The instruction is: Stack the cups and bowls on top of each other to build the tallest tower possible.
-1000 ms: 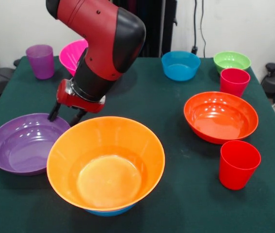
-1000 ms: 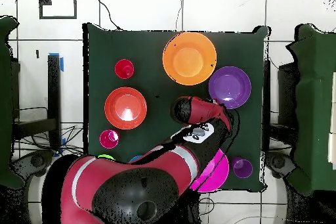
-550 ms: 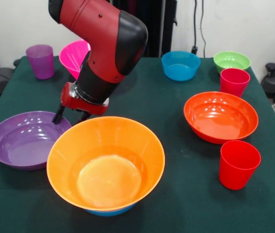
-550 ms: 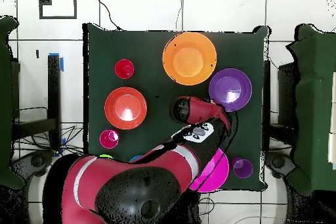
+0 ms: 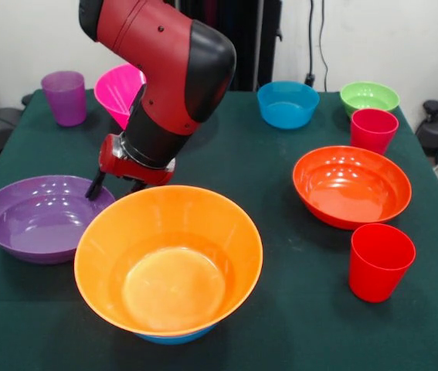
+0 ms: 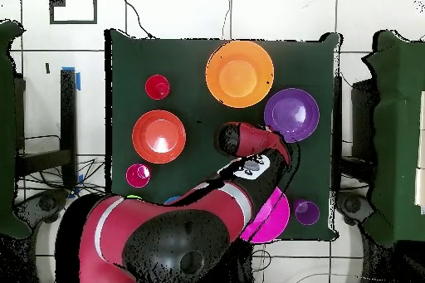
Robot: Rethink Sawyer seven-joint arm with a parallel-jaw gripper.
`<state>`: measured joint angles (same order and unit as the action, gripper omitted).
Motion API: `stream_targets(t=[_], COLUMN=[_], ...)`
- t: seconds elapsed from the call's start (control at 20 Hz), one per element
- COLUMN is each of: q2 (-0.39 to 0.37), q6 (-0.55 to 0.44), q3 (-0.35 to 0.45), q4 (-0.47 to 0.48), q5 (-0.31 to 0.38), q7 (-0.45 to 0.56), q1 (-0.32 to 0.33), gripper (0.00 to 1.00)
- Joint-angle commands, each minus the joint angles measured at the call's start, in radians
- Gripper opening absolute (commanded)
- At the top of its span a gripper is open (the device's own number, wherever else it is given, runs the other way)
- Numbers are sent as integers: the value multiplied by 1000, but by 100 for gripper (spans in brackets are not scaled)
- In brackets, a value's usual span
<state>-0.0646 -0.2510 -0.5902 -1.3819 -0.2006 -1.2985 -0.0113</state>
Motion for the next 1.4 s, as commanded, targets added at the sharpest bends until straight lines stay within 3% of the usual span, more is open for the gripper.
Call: stream_targets(t=[0.05, 1.4], q2=[76, 40], q6=[55, -3], q3=[187, 190], q4=[33, 8], q5=[3, -1], q7=[-187, -186], q1=[10, -22], gripper=[100, 100])
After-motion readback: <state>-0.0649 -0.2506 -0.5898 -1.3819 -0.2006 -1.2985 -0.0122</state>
